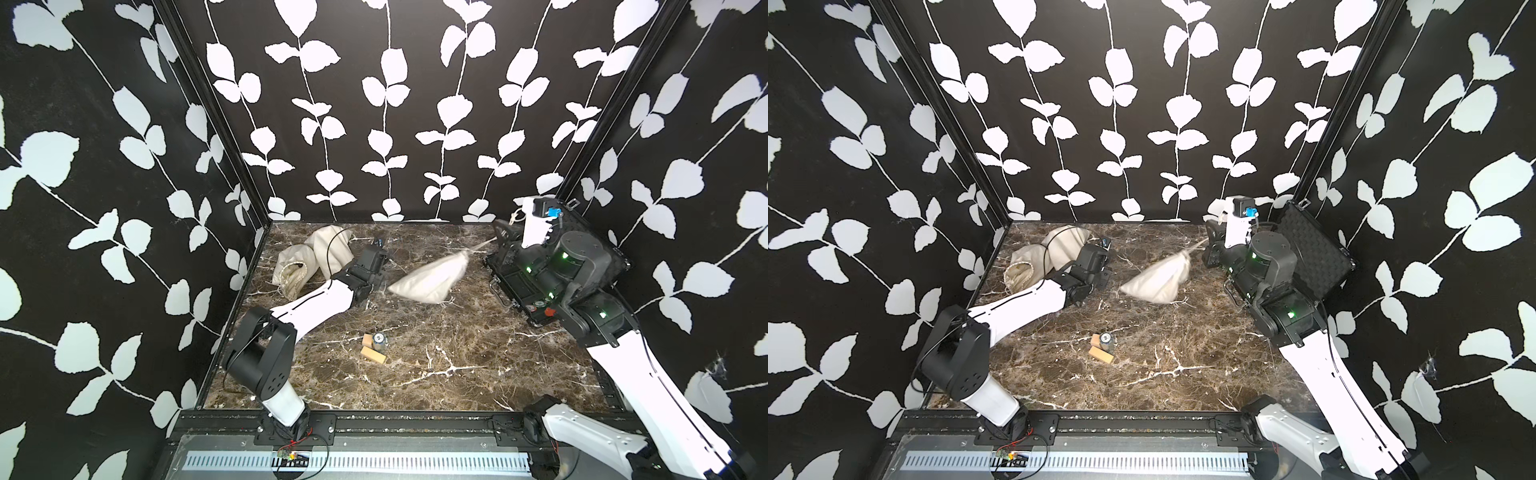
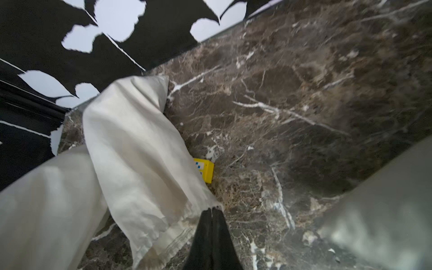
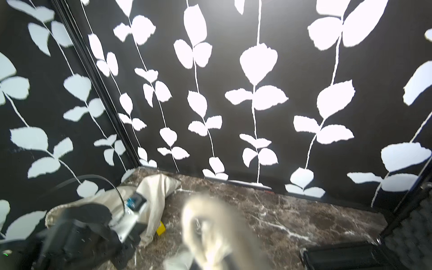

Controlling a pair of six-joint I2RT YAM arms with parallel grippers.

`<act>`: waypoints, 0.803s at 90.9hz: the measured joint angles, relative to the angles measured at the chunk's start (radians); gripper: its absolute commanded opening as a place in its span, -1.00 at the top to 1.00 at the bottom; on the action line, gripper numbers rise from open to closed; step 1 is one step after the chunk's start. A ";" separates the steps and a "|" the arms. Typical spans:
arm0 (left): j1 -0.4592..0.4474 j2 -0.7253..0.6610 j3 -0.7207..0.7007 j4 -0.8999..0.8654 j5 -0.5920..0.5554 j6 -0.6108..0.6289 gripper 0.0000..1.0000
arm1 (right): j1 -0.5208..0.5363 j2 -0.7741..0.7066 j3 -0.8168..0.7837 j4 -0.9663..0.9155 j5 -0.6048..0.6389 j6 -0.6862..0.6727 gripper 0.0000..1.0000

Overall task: Close the soil bag
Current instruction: Frap the soil bag at the center of the board.

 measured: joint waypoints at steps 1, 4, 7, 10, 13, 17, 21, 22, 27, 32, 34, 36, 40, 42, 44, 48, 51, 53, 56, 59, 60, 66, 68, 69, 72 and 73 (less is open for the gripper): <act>0.001 0.004 0.000 -0.002 0.001 -0.002 1.00 | 0.000 0.003 0.000 0.007 0.000 0.000 1.00; 0.003 0.011 -0.001 -0.008 0.005 -0.002 1.00 | 0.000 0.013 0.000 0.025 -0.004 0.004 1.00; 0.005 0.014 -0.003 -0.011 0.012 -0.002 0.98 | -0.001 0.029 0.000 0.038 -0.014 0.009 1.00; 0.006 0.010 -0.008 -0.011 0.026 0.000 0.77 | -0.001 0.047 0.000 0.050 -0.027 0.015 1.00; 0.007 0.003 -0.015 -0.005 0.045 0.003 0.58 | -0.002 0.071 0.000 0.064 -0.041 0.022 1.00; 0.009 -0.011 -0.032 0.018 0.080 0.002 0.38 | -0.002 0.106 0.000 0.082 -0.059 0.029 1.00; 0.008 -0.034 -0.054 0.048 0.126 0.006 0.22 | -0.002 0.143 0.000 0.091 -0.076 0.039 1.00; 0.008 -0.040 -0.059 0.054 0.139 0.005 0.18 | -0.002 0.153 0.000 0.092 -0.079 0.042 1.00; 0.003 -0.066 -0.075 0.084 0.195 -0.003 -0.01 | -0.002 0.200 0.000 0.093 -0.099 0.055 1.00; -0.015 -0.090 -0.076 0.111 0.246 -0.005 -0.19 | -0.002 0.241 0.000 0.093 -0.121 0.070 1.00; -0.030 -0.100 -0.074 0.125 0.266 -0.001 -0.25 | -0.002 0.254 0.001 0.091 -0.129 0.073 1.00; -0.043 -0.109 -0.069 0.135 0.286 -0.002 -0.30 | -0.002 0.266 0.003 0.090 -0.137 0.076 1.00; -0.077 -0.125 -0.053 0.148 0.325 0.001 -0.38 | 0.001 0.285 0.015 0.081 -0.152 0.084 1.00; -0.093 -0.129 -0.042 0.156 0.348 0.001 -0.41 | 0.003 0.292 0.023 0.078 -0.157 0.089 1.00; -0.110 -0.134 -0.026 0.164 0.373 0.001 -0.45 | 0.006 0.298 0.035 0.071 -0.162 0.090 1.00; -0.134 -0.142 0.001 0.187 0.426 -0.004 -0.52 | 0.010 0.304 0.060 0.064 -0.170 0.092 1.00; -0.151 -0.148 0.025 0.209 0.473 -0.013 -0.56 | 0.015 0.305 0.080 0.059 -0.175 0.092 1.00; -0.159 -0.151 0.037 0.223 0.500 -0.016 -0.58 | 0.020 0.305 0.096 0.058 -0.177 0.092 1.00; -0.166 -0.158 0.060 0.245 0.542 -0.024 -0.60 | 0.026 0.304 0.120 0.056 -0.181 0.091 1.00; -0.167 -0.163 0.082 0.259 0.578 -0.034 -0.60 | 0.033 0.304 0.147 0.057 -0.186 0.090 1.00; -0.167 -0.163 0.090 0.264 0.589 -0.037 -0.60 | 0.035 0.304 0.155 0.058 -0.188 0.090 1.00; -0.163 -0.164 0.145 0.290 0.654 -0.057 -0.61 | 0.048 0.302 0.197 0.060 -0.199 0.090 1.00; -0.161 -0.164 0.163 0.297 0.673 -0.064 -0.61 | 0.051 0.301 0.207 0.058 -0.203 0.090 1.00; -0.161 -0.164 0.169 0.301 0.683 -0.067 -0.61 | 0.053 0.301 0.211 0.057 -0.203 0.089 1.00; -0.159 -0.164 0.190 0.311 0.709 -0.075 -0.60 | 0.056 0.301 0.223 0.055 -0.210 0.090 1.00; -0.159 -0.164 0.196 0.314 0.719 -0.079 -0.60 | 0.058 0.301 0.226 0.053 -0.212 0.090 1.00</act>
